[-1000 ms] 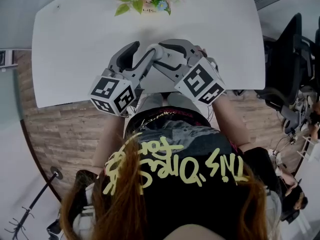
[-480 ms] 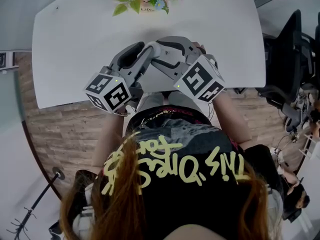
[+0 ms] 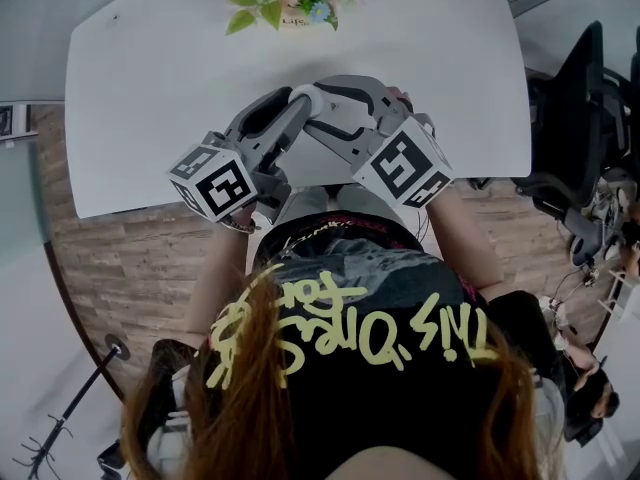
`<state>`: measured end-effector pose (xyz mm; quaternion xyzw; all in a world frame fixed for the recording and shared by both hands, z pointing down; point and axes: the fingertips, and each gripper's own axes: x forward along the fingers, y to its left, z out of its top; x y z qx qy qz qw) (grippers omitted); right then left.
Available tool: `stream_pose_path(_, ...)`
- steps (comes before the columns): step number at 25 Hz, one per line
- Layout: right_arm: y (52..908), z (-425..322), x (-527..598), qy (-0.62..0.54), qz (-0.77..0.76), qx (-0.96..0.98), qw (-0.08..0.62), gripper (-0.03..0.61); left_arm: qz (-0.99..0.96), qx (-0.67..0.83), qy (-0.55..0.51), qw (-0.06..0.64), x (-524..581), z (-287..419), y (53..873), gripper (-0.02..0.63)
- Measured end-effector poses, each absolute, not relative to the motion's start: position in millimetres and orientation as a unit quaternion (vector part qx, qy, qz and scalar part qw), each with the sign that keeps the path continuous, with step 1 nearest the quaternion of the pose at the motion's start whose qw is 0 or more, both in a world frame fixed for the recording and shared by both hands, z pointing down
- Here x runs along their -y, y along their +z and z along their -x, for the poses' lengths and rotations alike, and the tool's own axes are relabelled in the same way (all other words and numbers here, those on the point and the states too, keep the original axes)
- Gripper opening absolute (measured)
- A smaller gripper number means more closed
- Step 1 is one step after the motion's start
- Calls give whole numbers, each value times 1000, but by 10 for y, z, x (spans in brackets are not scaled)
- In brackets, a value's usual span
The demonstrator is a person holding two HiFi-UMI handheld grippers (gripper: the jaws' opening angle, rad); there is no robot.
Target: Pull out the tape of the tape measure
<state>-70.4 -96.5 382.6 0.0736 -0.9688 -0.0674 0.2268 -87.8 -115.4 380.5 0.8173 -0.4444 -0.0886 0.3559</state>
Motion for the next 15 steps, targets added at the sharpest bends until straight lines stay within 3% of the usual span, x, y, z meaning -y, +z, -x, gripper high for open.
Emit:
stream_pose_path(8, 3794, 694, 968, -68, -77, 969, 227, 214, -817, 436, -108, 363, 1155, 850, 3742, 127)
stream_pose_path(12, 3818, 722, 948, -70, -68, 969, 228, 213, -814, 440, -120, 359, 1171, 902, 3728, 72)
stream_pose_path(15, 3820, 732, 950, -68, -66, 969, 227, 214, -819, 436, -114, 356, 1165, 890, 3732, 84)
